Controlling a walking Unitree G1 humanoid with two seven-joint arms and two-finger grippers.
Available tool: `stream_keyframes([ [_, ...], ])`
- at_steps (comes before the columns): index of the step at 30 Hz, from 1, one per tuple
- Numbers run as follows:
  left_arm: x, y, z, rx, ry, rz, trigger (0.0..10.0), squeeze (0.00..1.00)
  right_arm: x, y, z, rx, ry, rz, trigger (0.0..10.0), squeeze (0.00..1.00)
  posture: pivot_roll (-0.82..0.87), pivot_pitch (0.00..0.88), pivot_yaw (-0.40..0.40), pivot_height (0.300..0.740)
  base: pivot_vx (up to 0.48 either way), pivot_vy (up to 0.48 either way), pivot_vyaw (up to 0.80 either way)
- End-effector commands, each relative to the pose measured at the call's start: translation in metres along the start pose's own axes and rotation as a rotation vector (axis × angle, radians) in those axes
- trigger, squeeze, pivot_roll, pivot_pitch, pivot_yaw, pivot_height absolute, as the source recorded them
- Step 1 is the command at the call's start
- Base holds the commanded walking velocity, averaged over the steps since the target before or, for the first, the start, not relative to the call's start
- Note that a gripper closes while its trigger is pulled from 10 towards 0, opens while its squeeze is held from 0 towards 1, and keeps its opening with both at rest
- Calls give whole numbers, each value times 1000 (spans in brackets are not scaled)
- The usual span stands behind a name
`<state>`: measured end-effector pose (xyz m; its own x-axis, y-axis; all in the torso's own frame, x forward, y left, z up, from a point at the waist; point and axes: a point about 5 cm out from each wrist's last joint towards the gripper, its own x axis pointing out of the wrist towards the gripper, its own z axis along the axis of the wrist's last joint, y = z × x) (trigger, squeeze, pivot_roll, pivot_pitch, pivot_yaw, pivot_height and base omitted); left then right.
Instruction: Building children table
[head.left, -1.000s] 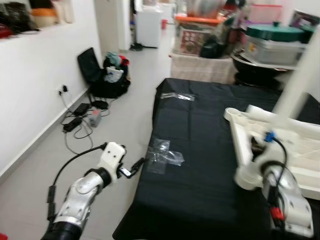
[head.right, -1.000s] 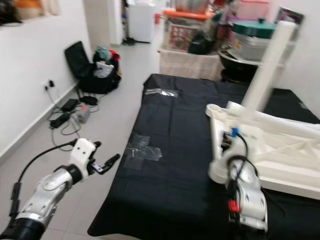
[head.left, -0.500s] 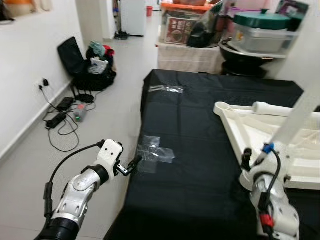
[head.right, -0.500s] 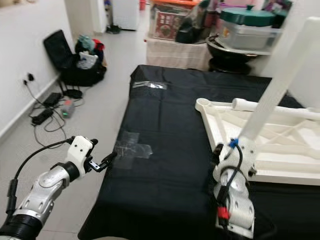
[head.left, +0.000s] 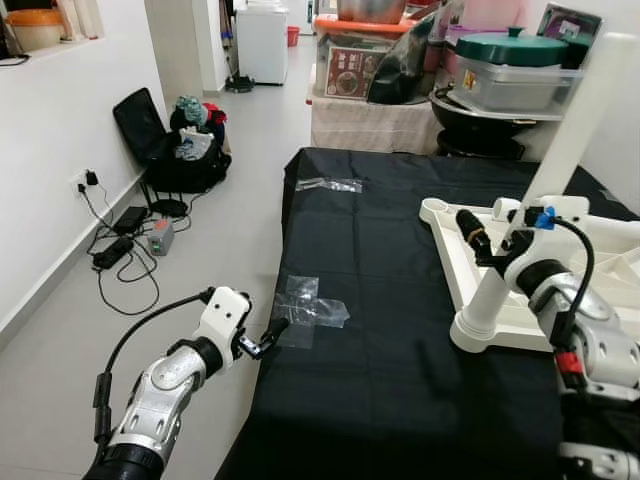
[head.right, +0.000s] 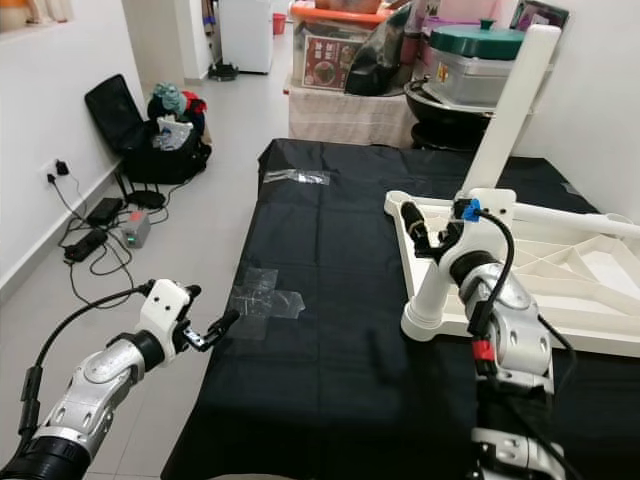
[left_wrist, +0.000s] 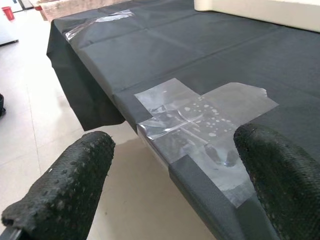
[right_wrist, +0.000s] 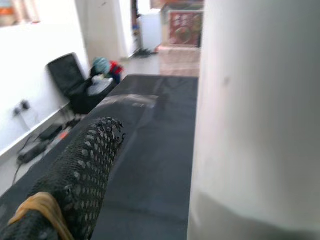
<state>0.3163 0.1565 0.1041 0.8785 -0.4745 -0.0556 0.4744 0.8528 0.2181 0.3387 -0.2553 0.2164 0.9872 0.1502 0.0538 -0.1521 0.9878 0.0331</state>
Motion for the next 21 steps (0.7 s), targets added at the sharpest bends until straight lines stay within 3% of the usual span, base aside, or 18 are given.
stream_keyframes([
  [1, 1, 0, 0, 18, 8, -10, 10000, 0, 6, 5, -3, 7, 14, 70, 9961, 0, 71, 0, -88, 740, 0, 0, 0],
  [5, 1, 1, -1, 19, 9, -9, 10000, 0, 7, 3, -3, 11, 15, 95, 9961, 0, 71, 0, -88, 740, 0, 0, 0],
  [6, 0, 1, -1, 20, 9, -7, 10000, 0, 9, 1, -7, 12, 31, 59, 0, 0, 73, 0, -90, 740, 0, 0, 0],
  [8, 0, 1, -1, 21, 9, -6, 10000, 0, 10, -1, -10, 12, 42, 35, 0, 0, 73, 0, -90, 740, 0, 0, 0],
  [12, 0, 2, -1, 22, 10, -6, 10000, 0, -1, -27, -38, 4, 167, -260, 0, 0, 61, 0, -79, 740, 0, 0, 0],
  [13, 0, 2, -1, 22, 10, -6, 10000, 0, -1, -27, -38, 4, 167, -260, 0, 0, 61, 0, -79, 740, 0, 0, 0],
  [14, 0, 1, -1, 22, 10, -7, 10000, 0, -7, -34, -41, 2, 178, -347, 0, 0, 61, 0, -79, 740, 0, 0, 0],
  [16, 2, 0, 0, 22, 9, -12, 10000, 0, -32, -62, -47, 29, 175, -660, 0, 0, 49, 0, -71, 740, 0, 0, 0],
  [18, 3, -1, 0, 21, 8, -15, 10000, 0, -55, -80, -51, 52, 176, -896, 0, 0, 44, 0, -70, 740, 0, 0, 0],
  [19, 3, -1, 0, 21, 8, -15, 10000, 0, -55, -80, -51, 52, 176, -896, 0, 0, 44, 0, -70, 740, 0, 0, 0],
  [21, 4, -1, 0, 20, 7, -13, 10000, 0, -85, -90, -60, 91, 193, -1117, 0, 0, 36, 0, -72, 740, 0, 0, 0],
])
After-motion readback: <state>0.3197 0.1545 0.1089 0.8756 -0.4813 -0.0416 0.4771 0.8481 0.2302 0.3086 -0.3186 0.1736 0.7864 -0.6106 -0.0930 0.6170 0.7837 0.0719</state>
